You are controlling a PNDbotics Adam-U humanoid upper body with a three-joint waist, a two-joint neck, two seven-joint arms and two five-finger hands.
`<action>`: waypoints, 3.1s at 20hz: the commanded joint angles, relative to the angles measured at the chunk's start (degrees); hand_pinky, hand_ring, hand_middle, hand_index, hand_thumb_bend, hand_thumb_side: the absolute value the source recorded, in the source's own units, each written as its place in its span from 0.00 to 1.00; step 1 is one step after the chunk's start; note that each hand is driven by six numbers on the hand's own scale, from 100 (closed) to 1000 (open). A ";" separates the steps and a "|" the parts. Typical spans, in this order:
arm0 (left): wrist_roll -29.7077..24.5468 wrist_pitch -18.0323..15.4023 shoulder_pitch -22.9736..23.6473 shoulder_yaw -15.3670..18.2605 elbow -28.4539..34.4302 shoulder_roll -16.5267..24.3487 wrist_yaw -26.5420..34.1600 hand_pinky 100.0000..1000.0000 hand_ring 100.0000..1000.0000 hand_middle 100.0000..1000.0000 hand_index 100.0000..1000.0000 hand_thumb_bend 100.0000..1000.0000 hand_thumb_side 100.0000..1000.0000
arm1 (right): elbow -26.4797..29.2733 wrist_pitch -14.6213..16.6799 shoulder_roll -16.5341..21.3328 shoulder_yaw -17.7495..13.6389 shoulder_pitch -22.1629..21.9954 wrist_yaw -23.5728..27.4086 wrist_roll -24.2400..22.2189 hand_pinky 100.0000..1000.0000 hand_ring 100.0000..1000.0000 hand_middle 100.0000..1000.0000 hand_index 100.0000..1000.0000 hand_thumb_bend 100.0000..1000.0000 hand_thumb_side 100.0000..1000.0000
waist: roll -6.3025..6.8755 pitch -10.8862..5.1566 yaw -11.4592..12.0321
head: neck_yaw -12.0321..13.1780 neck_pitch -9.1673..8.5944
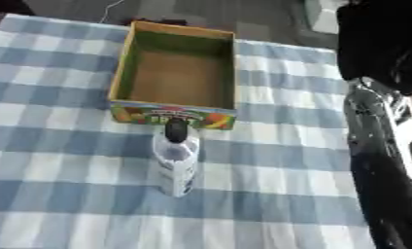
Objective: Pick up objects on the table and place them in the box.
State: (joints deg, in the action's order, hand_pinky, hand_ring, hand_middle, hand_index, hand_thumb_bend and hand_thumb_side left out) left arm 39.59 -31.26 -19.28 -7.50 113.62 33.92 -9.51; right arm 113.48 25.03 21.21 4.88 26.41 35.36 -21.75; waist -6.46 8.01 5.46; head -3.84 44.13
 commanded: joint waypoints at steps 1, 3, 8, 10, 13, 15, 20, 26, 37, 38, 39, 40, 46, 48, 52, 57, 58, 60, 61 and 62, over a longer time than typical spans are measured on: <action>1.95 -2.10 -0.10 0.40 0.97 1.15 0.25 0.44 0.54 0.61 0.71 0.00 0.80 | -0.37 1.27 2.95 0.12 1.48 -2.51 -2.58 0.64 0.72 0.86 0.88 0.12 0.54 | 0.59 -0.72 -0.15 | -0.93 -0.01; 1.95 -2.13 -0.06 0.41 0.97 1.12 0.26 0.44 0.54 0.61 0.71 0.00 0.80 | -1.88 1.85 2.77 0.32 1.86 -4.41 -3.65 0.67 0.74 0.88 0.89 0.17 0.54 | 0.63 -0.70 -0.18 | -1.10 -0.01; 1.92 -2.11 0.02 0.39 0.97 0.96 0.21 0.44 0.54 0.61 0.71 0.00 0.80 | -4.51 -0.48 0.23 0.56 3.31 -10.66 -5.50 0.77 0.80 0.93 0.94 0.18 0.59 | 0.76 -0.71 -0.19 | -1.94 -0.01; 1.93 -2.10 0.01 0.40 0.97 0.94 0.23 0.44 0.54 0.61 0.71 0.00 0.80 | -5.23 -2.63 -1.14 0.55 3.84 -13.26 -6.05 0.81 0.84 0.95 0.98 0.16 0.60 | 0.82 -0.77 -0.18 | -2.14 -0.01; 1.92 -2.12 0.03 0.41 0.97 0.89 0.25 0.44 0.54 0.61 0.71 0.00 0.80 | -6.20 -5.89 -3.79 0.29 4.42 -16.91 -7.02 0.84 0.87 0.98 1.00 0.14 0.59 | 0.93 -0.85 -0.18 | -2.33 -0.01; 1.93 -2.10 0.03 0.42 0.97 0.81 0.28 0.44 0.54 0.61 0.71 0.00 0.80 | -7.24 -8.04 -6.38 -0.06 4.65 -18.96 -7.82 0.86 0.88 0.99 1.00 0.14 0.58 | 1.01 -0.85 -0.14 | -2.42 -0.01; 1.84 -2.10 0.01 0.37 0.97 0.68 0.26 0.44 0.54 0.61 0.71 0.00 0.80 | -10.59 -11.81 -12.06 0.23 3.98 -22.88 -10.95 0.85 0.88 1.00 1.00 0.12 0.60 | 1.05 -0.80 -0.04 | -2.49 -0.01; 1.83 -2.10 -0.20 0.38 0.97 0.74 0.40 0.44 0.54 0.61 0.71 0.00 0.80 | -13.58 -12.24 -14.30 1.38 2.71 -26.55 -17.01 0.88 0.91 1.00 1.00 0.13 0.62 | 1.00 -0.96 0.10 | -2.57 -0.01; 1.55 -2.01 0.20 0.36 0.97 1.02 0.68 0.44 0.54 0.61 0.71 0.00 0.80 | -19.60 -13.68 -7.66 4.25 3.43 -12.26 -28.78 0.92 0.94 1.00 1.00 0.12 0.65 | 0.85 -1.60 0.12 | -0.76 -0.01; 1.56 -2.01 0.24 0.38 0.97 1.03 0.67 0.44 0.54 0.61 0.71 0.00 0.80 | -20.01 -14.97 -7.46 4.09 3.29 -11.00 -29.39 0.93 0.94 1.00 1.00 0.13 0.64 | 0.84 -1.64 0.10 | -0.58 -0.01; 1.57 -2.01 0.27 0.39 0.97 1.05 0.67 0.44 0.54 0.61 0.71 0.00 0.80 | -20.25 -16.13 -7.19 3.96 3.22 -9.94 -29.83 0.93 0.94 1.00 1.00 0.13 0.64 | 0.83 -1.66 0.07 | -0.45 -0.01; 1.57 -2.01 0.29 0.39 0.97 1.08 0.67 0.44 0.54 0.61 0.71 0.00 0.80 | -20.28 -16.96 -6.65 3.92 3.12 -9.18 -30.02 0.93 0.94 1.00 1.00 0.13 0.64 | 0.82 -1.70 0.03 | -0.37 -0.01; 1.56 -1.99 0.46 0.39 0.97 1.19 0.62 0.44 0.54 0.61 0.71 0.00 0.80 | -19.26 -16.38 -3.27 4.13 2.60 -8.42 -30.21 0.92 0.93 1.00 1.00 0.16 0.60 | 0.77 -1.86 -0.09 | -0.12 -0.01; 1.54 -1.97 0.51 0.35 0.97 1.22 0.61 0.44 0.54 0.61 0.71 0.00 0.80 | -18.96 -14.95 -2.17 4.34 2.41 -8.66 -30.12 0.92 0.93 1.00 1.00 0.18 0.56 | 0.72 -1.84 -0.14 | -0.06 -0.01; 1.52 -1.97 0.48 0.33 0.97 1.29 0.57 0.44 0.54 0.61 0.71 0.00 0.80 | -18.14 -10.14 0.20 4.89 1.93 -9.70 -28.83 0.92 0.91 1.00 1.00 0.21 0.51 | 0.61 -1.80 -0.15 | 0.06 -0.01; 1.55 -1.98 0.42 0.33 0.97 1.36 0.57 0.44 0.54 0.61 0.71 0.00 0.80 | -18.02 -4.59 1.80 5.59 1.09 -11.63 -27.21 0.92 0.91 1.00 1.00 0.23 0.48 | 0.54 -1.82 -0.07 | 0.43 -0.01; 1.55 -1.98 0.41 0.33 0.97 1.36 0.58 0.44 0.54 0.61 0.71 0.00 0.80 | -18.10 -4.02 1.94 5.72 0.99 -11.90 -27.12 0.92 0.90 1.00 1.00 0.23 0.47 | 0.54 -1.82 -0.07 | 0.46 -0.01; 1.54 -1.98 0.40 0.32 0.97 1.36 0.59 0.44 0.54 0.61 0.71 0.00 0.80 | -18.21 -3.19 2.15 5.94 0.82 -12.31 -27.08 0.92 0.90 1.00 1.00 0.23 0.47 | 0.53 -1.83 -0.06 | 0.50 -0.01; 1.55 -1.98 0.39 0.33 0.97 1.36 0.60 0.44 0.54 0.61 0.71 0.00 0.80 | -18.23 -2.82 2.25 6.05 0.75 -12.42 -27.10 0.92 0.90 1.00 1.00 0.23 0.47 | 0.53 -1.83 -0.06 | 0.52 -0.01; 1.55 -1.98 0.39 0.32 0.97 1.36 0.60 0.44 0.54 0.61 0.71 0.00 0.80 | -18.21 -2.47 2.41 6.17 0.71 -12.50 -27.13 0.92 0.90 1.00 1.00 0.23 0.46 | 0.52 -1.82 -0.06 | 0.54 -0.01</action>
State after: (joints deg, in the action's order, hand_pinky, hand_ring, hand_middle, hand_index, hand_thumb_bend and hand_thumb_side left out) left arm 39.43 -31.43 -18.37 -7.51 113.62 33.88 -9.04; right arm 94.12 18.25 21.91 11.21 26.68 23.12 -45.31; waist -6.19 7.11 5.41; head -3.52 44.16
